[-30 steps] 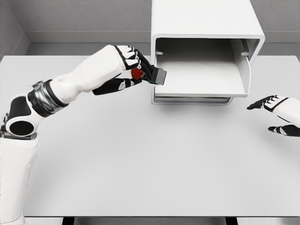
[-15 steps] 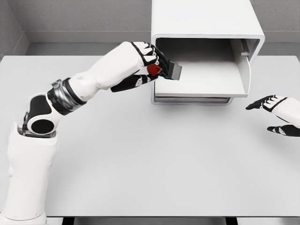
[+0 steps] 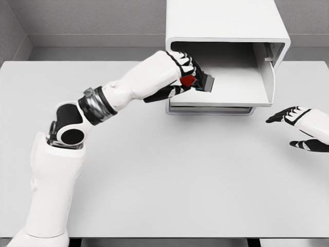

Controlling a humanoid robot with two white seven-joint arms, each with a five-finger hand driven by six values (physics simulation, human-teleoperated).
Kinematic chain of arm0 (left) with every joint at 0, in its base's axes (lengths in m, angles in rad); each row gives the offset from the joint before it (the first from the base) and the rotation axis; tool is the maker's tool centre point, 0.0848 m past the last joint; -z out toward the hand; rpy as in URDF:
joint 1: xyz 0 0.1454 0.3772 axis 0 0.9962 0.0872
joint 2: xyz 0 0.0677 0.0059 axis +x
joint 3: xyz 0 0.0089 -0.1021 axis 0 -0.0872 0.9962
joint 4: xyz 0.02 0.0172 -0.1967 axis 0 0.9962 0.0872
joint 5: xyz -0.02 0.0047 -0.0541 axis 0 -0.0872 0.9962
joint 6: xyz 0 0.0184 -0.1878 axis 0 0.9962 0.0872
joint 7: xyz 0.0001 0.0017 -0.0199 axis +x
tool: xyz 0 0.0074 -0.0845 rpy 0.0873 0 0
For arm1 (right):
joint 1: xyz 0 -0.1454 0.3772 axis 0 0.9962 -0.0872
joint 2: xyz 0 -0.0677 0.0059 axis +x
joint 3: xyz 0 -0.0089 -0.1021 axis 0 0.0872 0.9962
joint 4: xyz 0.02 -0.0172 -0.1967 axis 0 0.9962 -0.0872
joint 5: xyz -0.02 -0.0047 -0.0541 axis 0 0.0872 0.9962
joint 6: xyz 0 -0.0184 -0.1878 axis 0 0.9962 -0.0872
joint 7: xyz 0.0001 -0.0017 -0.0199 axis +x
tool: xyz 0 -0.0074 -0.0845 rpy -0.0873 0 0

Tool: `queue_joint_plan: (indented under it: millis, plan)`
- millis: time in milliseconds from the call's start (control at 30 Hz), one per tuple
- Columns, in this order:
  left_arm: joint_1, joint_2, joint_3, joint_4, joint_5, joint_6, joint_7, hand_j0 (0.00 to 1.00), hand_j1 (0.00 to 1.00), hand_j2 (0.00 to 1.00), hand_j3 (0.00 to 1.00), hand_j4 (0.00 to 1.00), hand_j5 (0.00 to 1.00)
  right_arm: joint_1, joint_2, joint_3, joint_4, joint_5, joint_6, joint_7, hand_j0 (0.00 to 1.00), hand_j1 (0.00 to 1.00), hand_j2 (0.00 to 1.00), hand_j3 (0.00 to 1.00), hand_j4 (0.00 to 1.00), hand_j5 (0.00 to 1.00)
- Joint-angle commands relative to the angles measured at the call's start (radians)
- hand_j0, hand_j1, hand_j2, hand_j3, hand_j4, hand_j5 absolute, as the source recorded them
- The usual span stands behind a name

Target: Slide open multi-storey tabletop storage cabinets and put open load switch and slide close multi-storey tabletop storage cabinets

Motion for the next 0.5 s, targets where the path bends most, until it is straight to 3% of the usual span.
queue_joint_plan:
  millis: [0,100,167,367,467]
  plan:
    - [0.000,-0.004,-0.008,0.009,-0.007,0.003,0.001,0.46,0.46,0.46,0.46,0.46,0.46,0.000,-0.001,0.001,-0.002,-0.007,0.001,-0.001,0.83,0.83,0.83,0.83,0.83,0.83]
    - [0.000,-0.004,-0.006,0.011,-0.041,0.003,0.001,0.46,0.46,0.46,0.46,0.46,0.46,0.002,0.000,0.018,-0.003,-0.010,0.001,-0.002,0.82,0.82,0.82,0.82,0.82,0.82]
    - [-0.002,-0.004,-0.013,0.011,-0.044,0.003,0.001,0.46,0.46,0.46,0.46,0.46,0.46,0.006,0.002,0.033,-0.052,-0.008,0.001,-0.002,0.81,0.81,0.81,0.81,0.81,0.81]
    - [-0.014,-0.004,-0.025,0.012,-0.114,0.003,0.001,0.46,0.46,0.46,0.46,0.46,0.46,0.014,0.002,0.033,-0.059,-0.015,0.001,-0.005,0.56,0.56,0.56,0.56,0.56,0.56]
    - [-0.021,-0.004,-0.031,0.014,-0.125,0.003,0.001,0.46,0.46,0.46,0.46,0.46,0.46,0.014,0.002,0.035,-0.078,-0.016,0.001,-0.005,0.56,0.56,0.56,0.56,0.56,0.56]
